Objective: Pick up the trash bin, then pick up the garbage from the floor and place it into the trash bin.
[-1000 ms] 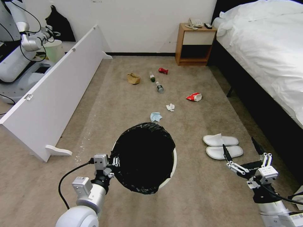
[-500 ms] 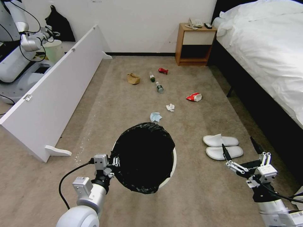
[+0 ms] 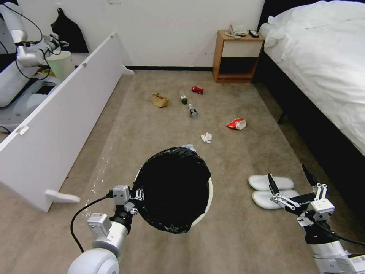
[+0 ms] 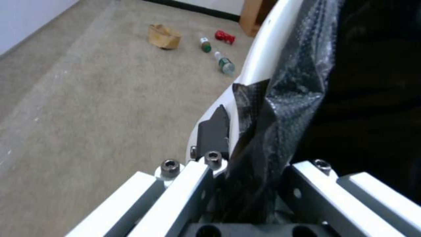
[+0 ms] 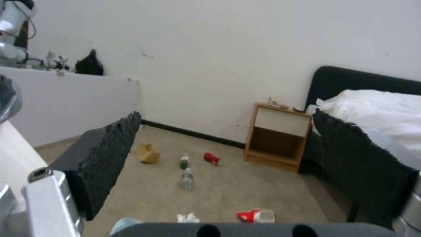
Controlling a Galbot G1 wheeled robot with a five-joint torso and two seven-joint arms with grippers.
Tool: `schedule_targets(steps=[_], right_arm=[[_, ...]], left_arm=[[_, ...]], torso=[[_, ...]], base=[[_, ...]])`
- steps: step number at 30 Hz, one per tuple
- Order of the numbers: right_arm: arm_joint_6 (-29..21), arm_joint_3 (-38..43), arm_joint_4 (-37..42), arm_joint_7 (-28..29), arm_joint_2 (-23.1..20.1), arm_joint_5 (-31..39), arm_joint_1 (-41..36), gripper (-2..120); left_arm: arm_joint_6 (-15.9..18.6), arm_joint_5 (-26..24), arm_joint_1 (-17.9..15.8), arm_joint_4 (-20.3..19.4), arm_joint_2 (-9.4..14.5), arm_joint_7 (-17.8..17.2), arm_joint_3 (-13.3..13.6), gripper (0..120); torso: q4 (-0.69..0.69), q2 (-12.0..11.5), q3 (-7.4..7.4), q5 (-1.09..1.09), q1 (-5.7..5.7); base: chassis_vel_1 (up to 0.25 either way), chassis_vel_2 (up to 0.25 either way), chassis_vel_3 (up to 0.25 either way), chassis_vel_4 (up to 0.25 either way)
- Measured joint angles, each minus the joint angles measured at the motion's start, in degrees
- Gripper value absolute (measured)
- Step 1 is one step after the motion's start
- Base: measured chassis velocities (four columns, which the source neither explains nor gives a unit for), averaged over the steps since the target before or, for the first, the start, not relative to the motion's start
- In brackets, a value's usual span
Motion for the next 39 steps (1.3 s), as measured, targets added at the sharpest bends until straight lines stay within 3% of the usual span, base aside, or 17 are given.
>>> schedule_targets(steps=[10,39], right_arm=[[1.73,-0.07,-0.38,-0.42,0.06,0.57,0.06,100],[0.52,0.16,-1.33,-0.58,-2.32,3.13,0.7,100]], left_arm=[[-0.02,0.01,0.02,0.0,-0.04,0.01,-0.09,2],[-0.18,0.87,0.58,-0.03,-0.45,0.62,-0.05,2]], torso=[[0.0,0.0,0.01,0.0,0.0],[0.0,0.0,-0.01,0.0,0.0]], base=[[-0.185,0.172,0.175,-0.173],[-0.002,0.001,0.002,-0.002]])
